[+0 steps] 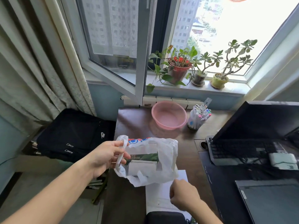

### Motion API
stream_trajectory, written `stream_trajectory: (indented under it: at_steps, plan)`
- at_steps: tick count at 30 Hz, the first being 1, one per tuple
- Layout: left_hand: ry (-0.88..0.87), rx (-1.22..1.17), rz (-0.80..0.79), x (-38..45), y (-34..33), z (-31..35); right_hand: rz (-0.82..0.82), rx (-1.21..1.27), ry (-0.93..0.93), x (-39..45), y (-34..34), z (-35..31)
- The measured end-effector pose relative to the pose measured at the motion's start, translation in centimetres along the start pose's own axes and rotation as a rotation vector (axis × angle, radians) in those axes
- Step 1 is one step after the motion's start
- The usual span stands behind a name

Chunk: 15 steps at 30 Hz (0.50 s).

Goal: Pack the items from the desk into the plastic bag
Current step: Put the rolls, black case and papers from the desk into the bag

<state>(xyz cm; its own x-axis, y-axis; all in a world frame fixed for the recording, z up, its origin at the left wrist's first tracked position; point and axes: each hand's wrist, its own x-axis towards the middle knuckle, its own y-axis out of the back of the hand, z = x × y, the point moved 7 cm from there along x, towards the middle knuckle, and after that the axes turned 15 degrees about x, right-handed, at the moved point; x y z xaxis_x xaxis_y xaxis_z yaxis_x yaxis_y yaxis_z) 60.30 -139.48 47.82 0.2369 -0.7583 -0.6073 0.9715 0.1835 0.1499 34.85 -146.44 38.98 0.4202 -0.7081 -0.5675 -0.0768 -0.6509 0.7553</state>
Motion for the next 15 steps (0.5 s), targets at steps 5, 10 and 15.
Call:
stream_trajectory:
  at_steps: [5, 10, 15]
  plan:
    - [0.007, 0.006, 0.022, -0.5, -0.4, 0.1, 0.006, 0.079, -0.091, 2.3, -4.1, 4.9]
    - [0.024, 0.010, 0.047, -0.7, -0.2, -0.3, 0.016, 0.014, -0.018, 3.7, -5.9, 5.7]
    - [0.024, 0.002, 0.074, -0.8, 0.1, -0.5, -0.011, -0.120, 0.072, 3.6, -5.5, 4.5]
